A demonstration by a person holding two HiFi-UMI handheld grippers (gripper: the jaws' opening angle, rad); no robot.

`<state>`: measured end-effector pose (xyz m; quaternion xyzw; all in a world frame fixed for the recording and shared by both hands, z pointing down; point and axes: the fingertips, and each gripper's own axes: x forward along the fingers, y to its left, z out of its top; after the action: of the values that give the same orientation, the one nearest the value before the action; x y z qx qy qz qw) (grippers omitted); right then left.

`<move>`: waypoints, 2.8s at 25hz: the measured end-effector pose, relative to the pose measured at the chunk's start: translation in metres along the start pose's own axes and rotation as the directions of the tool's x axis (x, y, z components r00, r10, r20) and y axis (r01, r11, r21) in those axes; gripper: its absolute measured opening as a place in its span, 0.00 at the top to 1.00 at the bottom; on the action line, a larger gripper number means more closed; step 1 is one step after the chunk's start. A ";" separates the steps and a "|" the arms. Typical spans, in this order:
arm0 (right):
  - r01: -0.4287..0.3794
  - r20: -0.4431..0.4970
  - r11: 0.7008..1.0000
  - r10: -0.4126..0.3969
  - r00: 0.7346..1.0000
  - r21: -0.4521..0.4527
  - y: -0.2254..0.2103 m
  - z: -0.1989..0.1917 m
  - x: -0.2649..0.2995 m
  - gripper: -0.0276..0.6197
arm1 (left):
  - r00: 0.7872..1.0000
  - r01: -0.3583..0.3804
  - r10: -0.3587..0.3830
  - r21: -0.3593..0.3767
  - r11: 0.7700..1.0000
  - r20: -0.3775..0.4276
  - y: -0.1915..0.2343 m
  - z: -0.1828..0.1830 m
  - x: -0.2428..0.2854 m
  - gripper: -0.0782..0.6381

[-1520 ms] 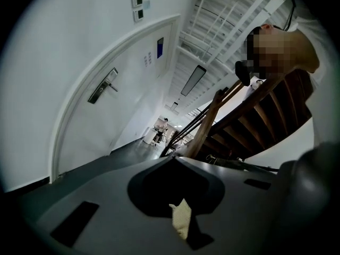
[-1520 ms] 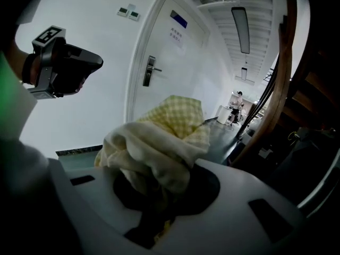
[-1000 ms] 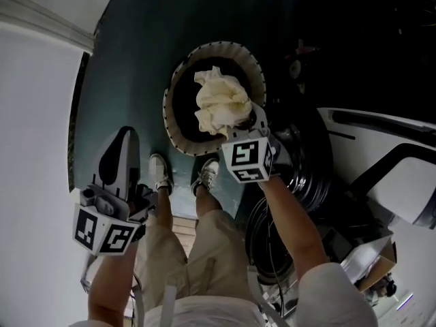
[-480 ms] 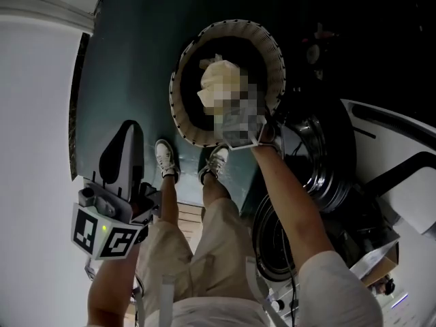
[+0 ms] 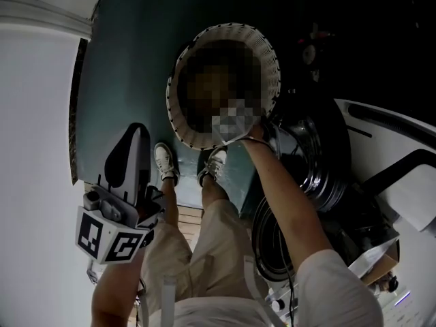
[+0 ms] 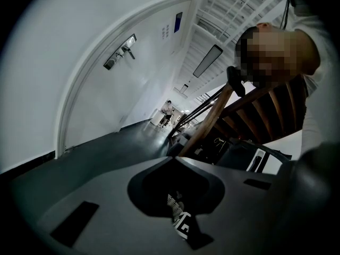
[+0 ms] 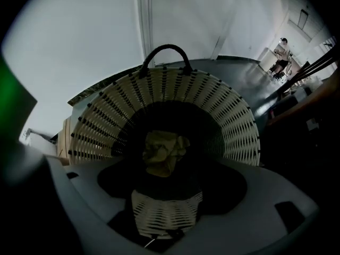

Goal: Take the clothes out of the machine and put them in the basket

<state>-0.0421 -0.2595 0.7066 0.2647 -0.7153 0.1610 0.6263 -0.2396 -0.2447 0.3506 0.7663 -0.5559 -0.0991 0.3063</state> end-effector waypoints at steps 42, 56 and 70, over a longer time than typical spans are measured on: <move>0.131 0.478 0.854 -0.402 0.781 0.503 -0.087 0.007 -0.478 0.94 | 0.969 0.162 -0.180 0.109 0.981 0.172 -0.162 0.200 -0.090 0.87; 0.087 0.693 0.811 -0.544 0.472 0.578 -0.090 -0.003 -0.710 0.94 | 0.902 0.127 -0.203 0.216 0.968 0.381 -0.221 0.312 -0.156 0.87; 0.117 0.776 0.834 -0.547 0.314 0.540 -0.068 0.000 -0.801 0.94 | 0.868 0.028 -0.120 0.194 0.981 0.482 -0.215 0.343 -0.210 0.87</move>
<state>0.0575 -0.1724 -0.0867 0.5701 -0.8172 -0.0094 0.0834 -0.3147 -0.1343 -0.0851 0.7614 -0.5921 -0.2514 0.0804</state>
